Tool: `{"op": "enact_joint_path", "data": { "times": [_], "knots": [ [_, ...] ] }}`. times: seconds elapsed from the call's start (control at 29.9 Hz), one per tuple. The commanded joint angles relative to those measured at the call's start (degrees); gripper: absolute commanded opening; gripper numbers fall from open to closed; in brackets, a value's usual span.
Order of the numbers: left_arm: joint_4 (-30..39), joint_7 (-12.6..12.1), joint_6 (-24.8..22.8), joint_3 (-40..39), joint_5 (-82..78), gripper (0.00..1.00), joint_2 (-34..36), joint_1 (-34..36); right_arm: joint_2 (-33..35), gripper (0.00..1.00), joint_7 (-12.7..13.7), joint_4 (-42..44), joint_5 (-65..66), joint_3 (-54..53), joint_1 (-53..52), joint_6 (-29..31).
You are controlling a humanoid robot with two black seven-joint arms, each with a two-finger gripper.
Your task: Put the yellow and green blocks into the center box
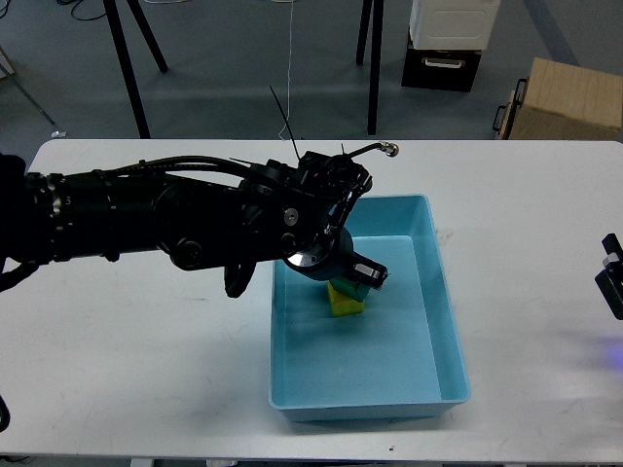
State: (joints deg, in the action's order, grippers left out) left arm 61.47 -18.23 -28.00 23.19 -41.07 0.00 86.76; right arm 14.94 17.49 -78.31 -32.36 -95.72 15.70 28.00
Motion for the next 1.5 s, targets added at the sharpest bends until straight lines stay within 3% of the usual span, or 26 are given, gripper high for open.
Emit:
{"op": "enact_joint_path", "data": {
  "times": [0.0, 0.23, 0.4, 0.57, 0.73, 0.9, 1.04, 1.1, 1.24, 1.37, 1.47],
  "knots": [
    [-0.12, 0.65, 0.00, -0.16, 0.11, 0.79, 0.00, 0.07, 0.00, 0.98, 0.00, 0.00, -0.07, 0.00, 0.03, 0.00],
    [-1.18, 0.83, 0.00, -0.25, 0.11, 0.94, 0.00, 0.33, 0.00, 0.98, 0.08, 0.00, -0.07, 0.01, 0.12, 0.00],
    [-1.00, 3.46, 0.00, -1.74, 2.38, 0.94, 0.17, 3.05, 0.00, 0.98, 0.08, -0.09, -0.07, 0.00, 0.12, 0.00],
    [-1.18, 4.08, 0.00, -6.99, 6.70, 0.97, 6.92, 5.35, 0.00, 0.98, 0.08, -0.09, -0.07, 0.18, 0.12, 0.00],
    [-1.27, 7.85, 0.00, -24.65, 6.70, 0.96, 13.96, 0.88, -0.09, 0.98, 0.08, -0.09, -0.07, 0.71, 0.03, 0.00],
    [-1.27, 8.82, 0.00, -38.28, 7.49, 0.93, 19.77, -3.96, -0.09, 0.98, 0.08, -0.18, 0.02, 0.88, -0.23, 0.00],
    [-1.61, 14.26, 0.00, -48.47, 12.32, 0.91, 24.08, -10.28, -0.09, 0.98, 0.08, 0.17, 0.02, 1.15, -0.76, 0.00],
    [-4.50, 15.50, 0.00, -55.05, 12.85, 0.91, 24.08, -13.71, -0.09, 0.98, 0.08, 0.17, 0.02, 1.15, -1.02, 0.00],
    [-9.52, 15.06, 0.00, -77.88, 12.77, 0.91, 21.28, -23.46, -0.44, 0.99, 0.08, 0.08, 0.02, 1.24, -1.47, 0.00],
    [-5.85, 13.66, 0.00, -99.34, 12.85, 0.92, 18.90, -34.62, -0.26, 0.99, 0.26, -0.09, 0.02, 1.24, -1.64, 0.00],
    [-3.03, 12.69, 0.00, -109.99, 13.03, 0.92, 17.15, -42.26, -0.79, 0.99, 0.00, -0.09, -0.07, 0.80, -1.64, 0.00]
  ]
}}
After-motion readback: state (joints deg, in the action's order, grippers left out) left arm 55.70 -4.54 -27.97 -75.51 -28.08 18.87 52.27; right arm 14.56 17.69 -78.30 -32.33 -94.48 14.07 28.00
